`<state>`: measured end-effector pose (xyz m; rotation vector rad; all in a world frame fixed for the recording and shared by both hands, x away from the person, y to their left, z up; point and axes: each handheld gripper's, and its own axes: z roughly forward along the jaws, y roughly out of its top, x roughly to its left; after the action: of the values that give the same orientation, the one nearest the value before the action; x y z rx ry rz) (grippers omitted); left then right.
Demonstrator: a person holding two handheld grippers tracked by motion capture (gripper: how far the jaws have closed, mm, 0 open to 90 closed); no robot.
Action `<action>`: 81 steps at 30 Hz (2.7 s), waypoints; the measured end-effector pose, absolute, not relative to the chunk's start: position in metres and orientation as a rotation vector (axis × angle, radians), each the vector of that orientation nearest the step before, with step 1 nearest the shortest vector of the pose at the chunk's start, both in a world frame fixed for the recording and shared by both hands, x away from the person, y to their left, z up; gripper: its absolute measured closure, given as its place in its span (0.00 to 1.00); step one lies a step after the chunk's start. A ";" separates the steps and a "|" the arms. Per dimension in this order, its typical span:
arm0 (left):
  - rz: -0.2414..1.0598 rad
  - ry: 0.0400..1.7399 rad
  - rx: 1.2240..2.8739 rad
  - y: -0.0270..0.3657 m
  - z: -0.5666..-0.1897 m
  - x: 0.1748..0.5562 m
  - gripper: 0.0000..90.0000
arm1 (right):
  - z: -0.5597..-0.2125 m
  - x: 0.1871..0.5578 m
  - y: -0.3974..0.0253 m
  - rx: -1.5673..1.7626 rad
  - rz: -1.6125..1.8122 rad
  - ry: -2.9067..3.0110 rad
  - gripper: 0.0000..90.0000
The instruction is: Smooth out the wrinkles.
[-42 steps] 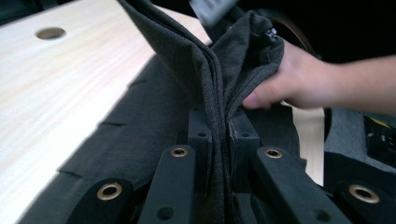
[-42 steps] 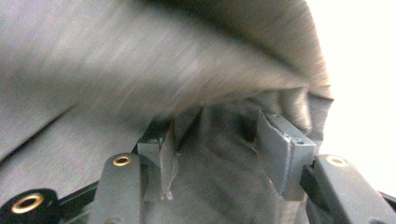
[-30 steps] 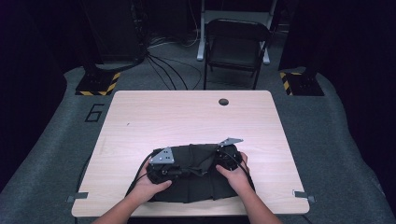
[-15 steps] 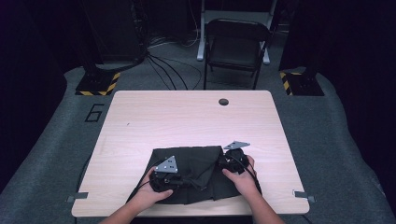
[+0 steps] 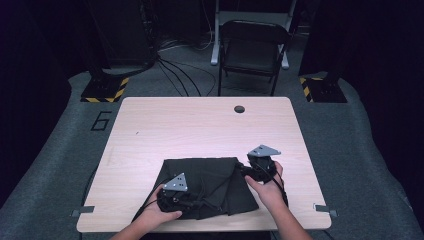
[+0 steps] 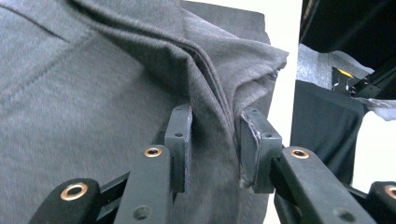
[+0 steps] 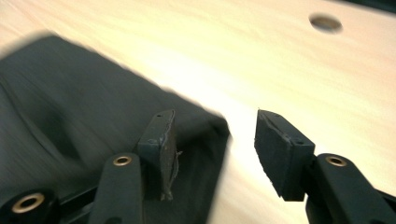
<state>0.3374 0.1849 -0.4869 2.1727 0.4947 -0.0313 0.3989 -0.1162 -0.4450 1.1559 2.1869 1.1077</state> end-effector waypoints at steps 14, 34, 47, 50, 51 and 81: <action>-0.029 0.554 2.175 0.210 -0.490 0.328 0.74 | -0.457 0.391 -0.058 0.949 1.130 2.494 0.49; 0.094 0.712 2.039 0.249 -0.474 0.334 0.58 | -0.484 0.340 -0.087 0.908 1.125 2.573 0.48; 0.155 0.825 2.161 0.257 -0.495 0.342 0.49 | -0.500 0.336 -0.087 0.898 1.064 2.605 0.47; 0.160 0.828 2.167 0.255 -0.501 0.343 0.48 | -0.501 0.336 -0.087 0.907 1.078 2.605 0.47; 0.169 0.818 2.175 0.255 -0.502 0.344 0.48 | -0.502 0.337 -0.088 0.903 1.081 2.608 0.47; 0.166 0.832 2.167 0.254 -0.512 0.358 0.48 | -0.505 0.341 -0.089 0.934 1.113 2.607 0.47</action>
<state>0.3576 0.2536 -0.5124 2.1669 0.8319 0.1658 0.3413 -0.0889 -0.5050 0.9342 2.6069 1.1128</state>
